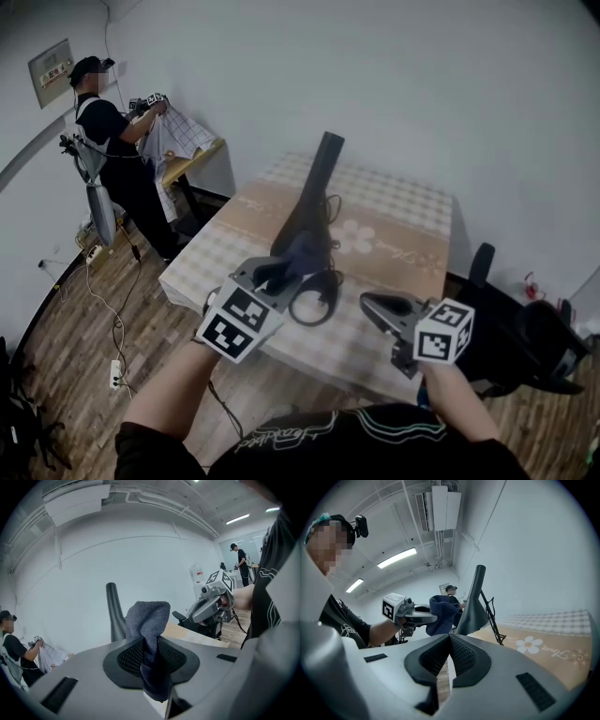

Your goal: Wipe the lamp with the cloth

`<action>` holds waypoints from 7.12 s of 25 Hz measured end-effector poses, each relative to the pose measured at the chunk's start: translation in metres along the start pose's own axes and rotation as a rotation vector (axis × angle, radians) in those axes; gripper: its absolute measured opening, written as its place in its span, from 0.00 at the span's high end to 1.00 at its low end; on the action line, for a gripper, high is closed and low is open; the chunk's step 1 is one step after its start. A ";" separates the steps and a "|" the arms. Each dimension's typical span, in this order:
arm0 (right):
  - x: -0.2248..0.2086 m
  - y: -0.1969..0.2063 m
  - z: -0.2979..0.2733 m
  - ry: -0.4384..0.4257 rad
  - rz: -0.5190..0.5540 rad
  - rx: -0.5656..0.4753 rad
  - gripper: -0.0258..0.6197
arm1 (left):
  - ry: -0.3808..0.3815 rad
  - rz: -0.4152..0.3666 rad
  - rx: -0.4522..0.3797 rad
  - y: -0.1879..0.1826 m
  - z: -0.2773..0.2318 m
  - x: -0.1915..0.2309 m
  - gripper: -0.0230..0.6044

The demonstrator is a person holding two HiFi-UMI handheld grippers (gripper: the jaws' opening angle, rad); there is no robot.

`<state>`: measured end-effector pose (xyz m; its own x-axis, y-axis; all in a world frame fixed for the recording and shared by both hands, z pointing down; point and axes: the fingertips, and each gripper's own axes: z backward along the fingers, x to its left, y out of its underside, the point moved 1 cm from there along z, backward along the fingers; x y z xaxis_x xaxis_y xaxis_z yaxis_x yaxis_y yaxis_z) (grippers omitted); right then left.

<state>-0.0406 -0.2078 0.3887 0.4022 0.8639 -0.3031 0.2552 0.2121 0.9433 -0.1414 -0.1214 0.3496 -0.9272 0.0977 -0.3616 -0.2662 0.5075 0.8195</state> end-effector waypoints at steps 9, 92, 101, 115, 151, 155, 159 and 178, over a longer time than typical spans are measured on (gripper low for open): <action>-0.014 -0.017 -0.028 0.130 -0.027 -0.041 0.94 | 0.058 -0.092 -0.115 -0.031 -0.007 0.060 0.85; 0.037 0.067 -0.026 0.494 -0.293 -0.160 0.94 | 0.325 -0.454 -0.004 0.053 -0.058 0.056 0.85; 0.042 0.078 -0.028 0.446 -0.319 -0.155 0.94 | 0.383 -0.414 0.072 0.088 -0.044 0.020 0.85; 0.052 0.079 -0.047 0.349 -0.322 -0.164 0.94 | 0.363 -0.178 0.001 0.095 0.026 0.032 0.85; 0.019 -0.012 -0.107 0.848 -0.274 -0.371 0.94 | 0.495 -0.306 -0.595 -0.060 -0.093 0.214 0.85; 0.018 -0.002 -0.110 0.888 -0.297 -0.371 0.94 | 0.534 -0.307 -0.663 -0.080 -0.101 0.217 0.85; 0.022 0.003 -0.104 0.940 -0.310 -0.375 0.94 | 0.542 -0.310 -0.710 -0.095 -0.110 0.223 0.85; 0.015 0.019 -0.107 1.006 -0.364 -0.364 0.94 | 0.805 -0.241 -0.845 -0.076 -0.131 0.174 0.85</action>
<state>-0.1238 -0.1422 0.4170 -0.5765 0.6640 -0.4762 -0.1248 0.5044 0.8544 -0.3175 -0.2555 0.2825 -0.6480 -0.6412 -0.4111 -0.2663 -0.3150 0.9110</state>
